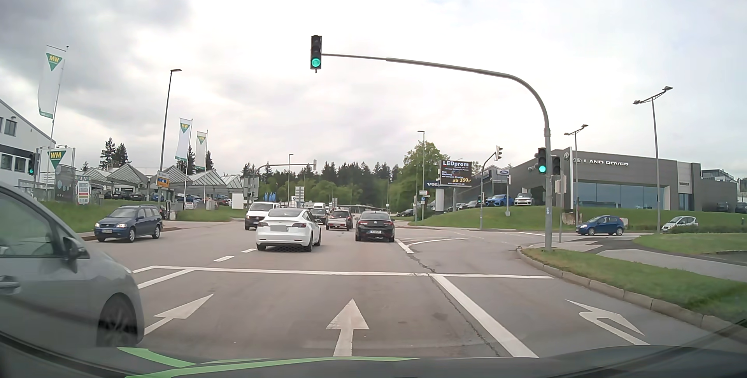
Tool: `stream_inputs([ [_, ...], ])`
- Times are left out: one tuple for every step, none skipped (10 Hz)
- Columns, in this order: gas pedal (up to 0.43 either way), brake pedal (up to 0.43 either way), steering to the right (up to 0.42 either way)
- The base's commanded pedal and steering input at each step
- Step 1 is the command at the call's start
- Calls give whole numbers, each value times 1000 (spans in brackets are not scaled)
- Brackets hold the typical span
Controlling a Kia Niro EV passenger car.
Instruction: Follow the waypoints while adhering to traffic rules and regulations
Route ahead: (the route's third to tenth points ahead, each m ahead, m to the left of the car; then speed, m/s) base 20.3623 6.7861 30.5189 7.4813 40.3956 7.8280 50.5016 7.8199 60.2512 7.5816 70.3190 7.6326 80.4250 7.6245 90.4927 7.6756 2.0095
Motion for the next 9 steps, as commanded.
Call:
stream_inputs([
  [370,0,12],
  [390,0,9],
  [409,0,5],
  [421,0,2],
  [421,0,1],
  [429,0,1],
  [429,0,0],
  [441,0,0],
  [441,0,0],
])
